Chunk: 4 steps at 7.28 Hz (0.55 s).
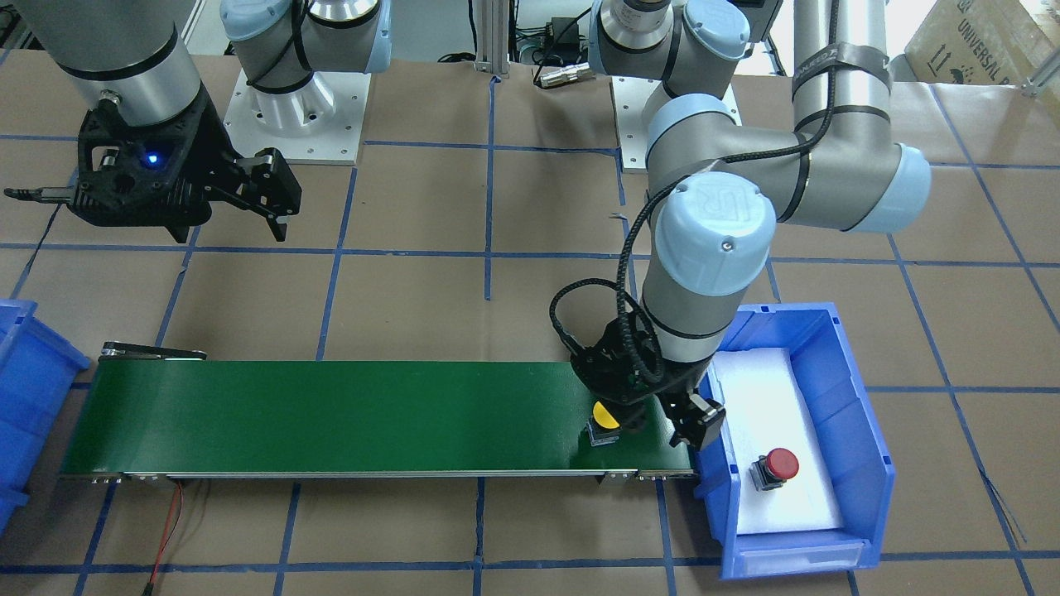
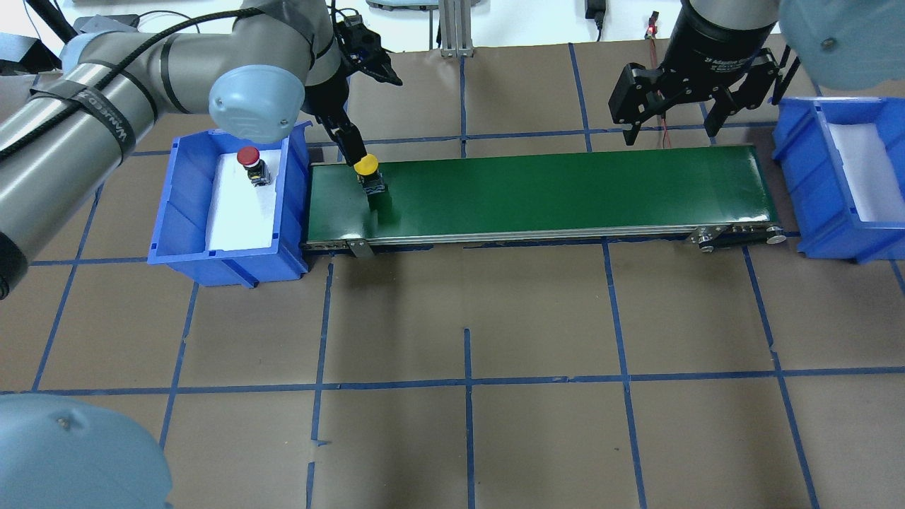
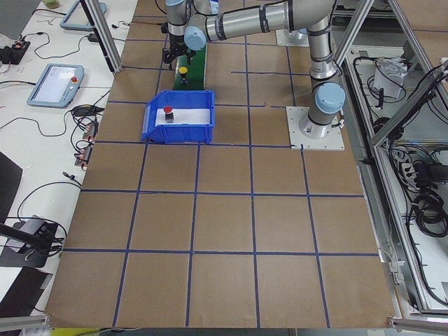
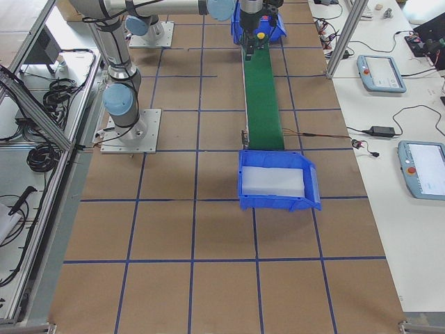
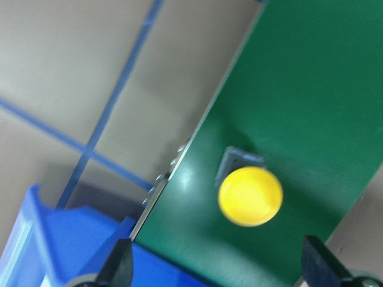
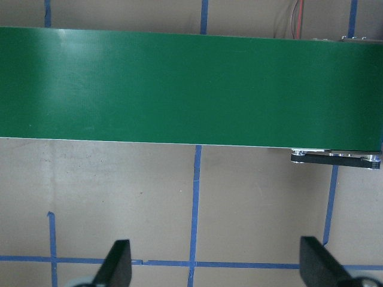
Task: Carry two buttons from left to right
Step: 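Open the left gripper to release the yellow button on the belt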
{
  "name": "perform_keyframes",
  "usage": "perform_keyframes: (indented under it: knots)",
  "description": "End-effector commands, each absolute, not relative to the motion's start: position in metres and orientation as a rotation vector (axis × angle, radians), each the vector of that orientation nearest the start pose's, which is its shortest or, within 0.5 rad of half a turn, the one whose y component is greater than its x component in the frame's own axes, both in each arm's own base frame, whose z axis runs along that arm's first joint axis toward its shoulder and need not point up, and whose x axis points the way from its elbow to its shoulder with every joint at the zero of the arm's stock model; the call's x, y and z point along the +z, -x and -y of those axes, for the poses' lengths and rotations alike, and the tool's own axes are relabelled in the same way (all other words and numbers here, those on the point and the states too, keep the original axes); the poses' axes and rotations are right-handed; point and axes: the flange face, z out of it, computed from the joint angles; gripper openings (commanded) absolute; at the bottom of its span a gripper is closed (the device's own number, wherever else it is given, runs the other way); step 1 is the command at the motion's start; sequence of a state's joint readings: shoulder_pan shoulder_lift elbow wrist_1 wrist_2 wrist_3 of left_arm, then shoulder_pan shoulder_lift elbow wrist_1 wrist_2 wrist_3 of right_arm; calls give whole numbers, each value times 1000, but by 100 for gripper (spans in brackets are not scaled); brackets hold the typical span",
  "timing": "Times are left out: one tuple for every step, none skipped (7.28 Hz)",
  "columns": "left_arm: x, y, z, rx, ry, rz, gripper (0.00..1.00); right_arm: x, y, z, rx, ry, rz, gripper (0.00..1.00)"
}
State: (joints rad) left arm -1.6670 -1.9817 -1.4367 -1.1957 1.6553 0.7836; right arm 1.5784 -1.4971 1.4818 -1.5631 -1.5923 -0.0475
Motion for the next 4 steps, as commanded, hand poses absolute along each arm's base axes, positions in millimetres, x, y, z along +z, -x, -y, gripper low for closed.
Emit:
perform_keyframes:
  knots:
    - [374, 114, 664, -155, -850, -2897, 100, 494, -135, 523, -11, 87, -3162, 100]
    - [376, 85, 669, -166, -702, -2937, 100, 494, -135, 523, -11, 87, -3162, 100]
    - [375, 52, 673, -170, -542, -2972, 100, 493, -134, 523, -9, 85, -3162, 100]
    - [364, 13, 677, -140, -454, -2993, 100, 494, -135, 523, -11, 87, -3162, 100]
